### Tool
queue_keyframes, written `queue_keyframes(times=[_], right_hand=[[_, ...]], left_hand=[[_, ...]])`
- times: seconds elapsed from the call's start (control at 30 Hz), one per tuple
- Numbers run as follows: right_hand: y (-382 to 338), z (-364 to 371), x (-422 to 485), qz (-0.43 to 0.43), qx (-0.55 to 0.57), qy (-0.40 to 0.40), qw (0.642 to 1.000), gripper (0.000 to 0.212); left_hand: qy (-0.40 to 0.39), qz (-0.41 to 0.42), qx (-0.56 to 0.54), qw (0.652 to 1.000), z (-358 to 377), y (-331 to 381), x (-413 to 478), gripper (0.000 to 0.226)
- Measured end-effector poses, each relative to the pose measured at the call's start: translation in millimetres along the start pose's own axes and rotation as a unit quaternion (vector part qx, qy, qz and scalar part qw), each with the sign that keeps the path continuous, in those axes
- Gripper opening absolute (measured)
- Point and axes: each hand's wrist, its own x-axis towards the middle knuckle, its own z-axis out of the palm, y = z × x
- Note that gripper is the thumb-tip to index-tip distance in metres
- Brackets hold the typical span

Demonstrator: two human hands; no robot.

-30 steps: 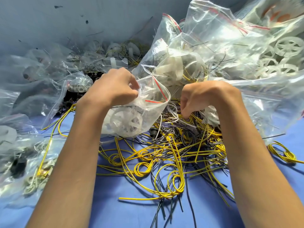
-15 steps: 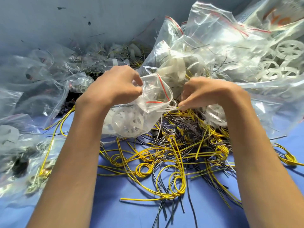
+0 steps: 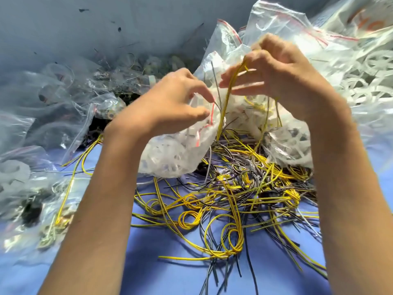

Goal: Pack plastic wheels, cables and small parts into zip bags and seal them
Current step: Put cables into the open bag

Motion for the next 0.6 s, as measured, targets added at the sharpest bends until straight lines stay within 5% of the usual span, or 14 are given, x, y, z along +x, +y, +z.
queue_keyframes(times=[0.27, 0.43, 0.6], right_hand=[[-9.8, 3.3, -0.1, -0.010, 0.075, -0.001, 0.997, 0.010], [-13.3, 19.1, 1.1, -0.023, 0.125, -0.060, 0.990, 0.023], [-14.4, 43.0, 3.2, -0.004, 0.052, -0.074, 0.996, 0.022]], left_hand=[[-0.016, -0.095, 0.023, 0.995, 2.5, -7.3, 0.9, 0.023], [-0.001, -0.073, -0.038, 0.997, 2.5, -5.0, 1.1, 0.031], [-0.030, -0.051, -0.144, 0.988, -2.4, -0.4, -2.9, 0.018]])
